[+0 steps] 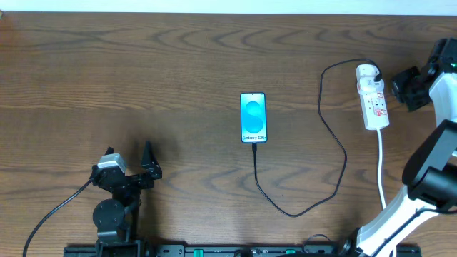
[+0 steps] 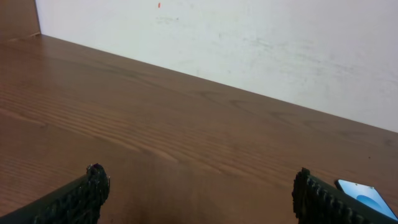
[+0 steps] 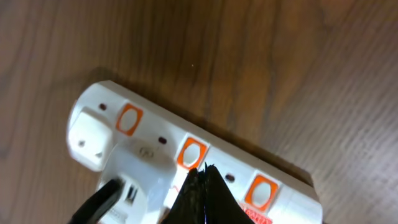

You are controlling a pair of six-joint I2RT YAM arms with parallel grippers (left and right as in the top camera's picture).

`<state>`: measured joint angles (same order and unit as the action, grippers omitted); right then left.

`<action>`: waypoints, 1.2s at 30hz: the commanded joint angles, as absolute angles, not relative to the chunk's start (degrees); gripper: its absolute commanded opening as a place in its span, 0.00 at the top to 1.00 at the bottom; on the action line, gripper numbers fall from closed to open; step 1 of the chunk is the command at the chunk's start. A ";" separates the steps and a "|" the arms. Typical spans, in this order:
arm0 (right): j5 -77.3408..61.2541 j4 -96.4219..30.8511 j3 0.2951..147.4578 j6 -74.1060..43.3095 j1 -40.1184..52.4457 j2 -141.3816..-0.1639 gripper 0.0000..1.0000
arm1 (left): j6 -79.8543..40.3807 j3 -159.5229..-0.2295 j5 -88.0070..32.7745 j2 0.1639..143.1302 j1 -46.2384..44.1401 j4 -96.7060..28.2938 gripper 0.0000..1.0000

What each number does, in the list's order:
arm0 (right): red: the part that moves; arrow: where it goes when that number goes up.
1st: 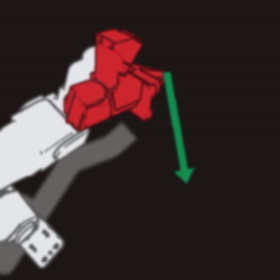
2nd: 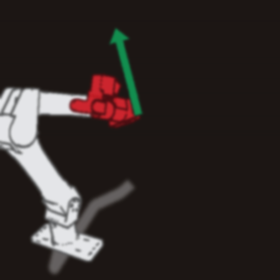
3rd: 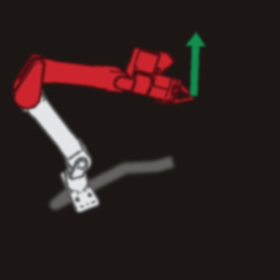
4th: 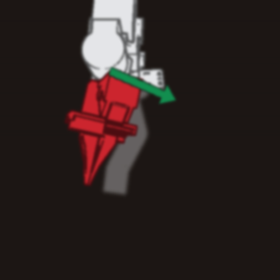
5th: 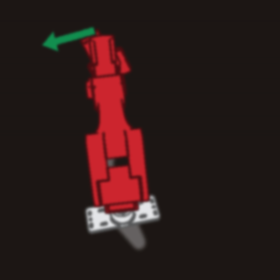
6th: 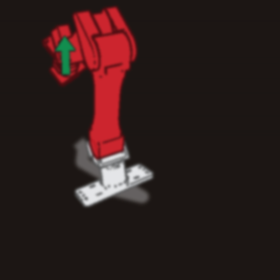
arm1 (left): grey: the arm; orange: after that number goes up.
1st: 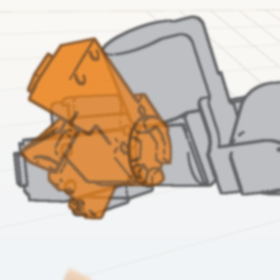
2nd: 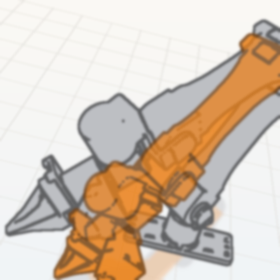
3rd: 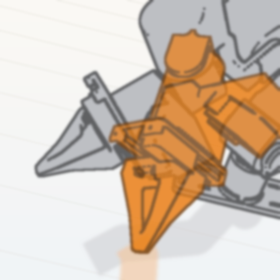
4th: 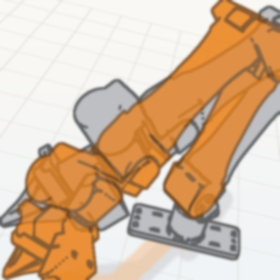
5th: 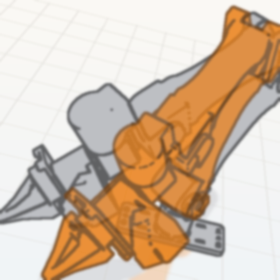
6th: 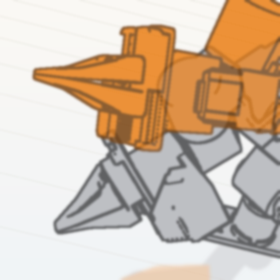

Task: Plug charger to phone and switch on socket
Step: 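Press the orange switch down with the right gripper tip, then lift the right gripper up off the power strip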

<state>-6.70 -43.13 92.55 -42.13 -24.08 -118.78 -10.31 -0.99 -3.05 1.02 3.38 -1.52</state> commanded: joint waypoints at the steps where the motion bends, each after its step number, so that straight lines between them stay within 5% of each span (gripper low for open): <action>1: -8.19 -43.27 93.82 -43.46 -23.64 -120.66 0.99 | -10.20 -0.27 -2.94 1.04 3.57 -3.84 0.04; 36: -9.78 -39.20 93.82 -42.57 -15.27 -128.27 0.99 | -10.20 -0.27 -2.94 1.04 3.57 -3.86 0.04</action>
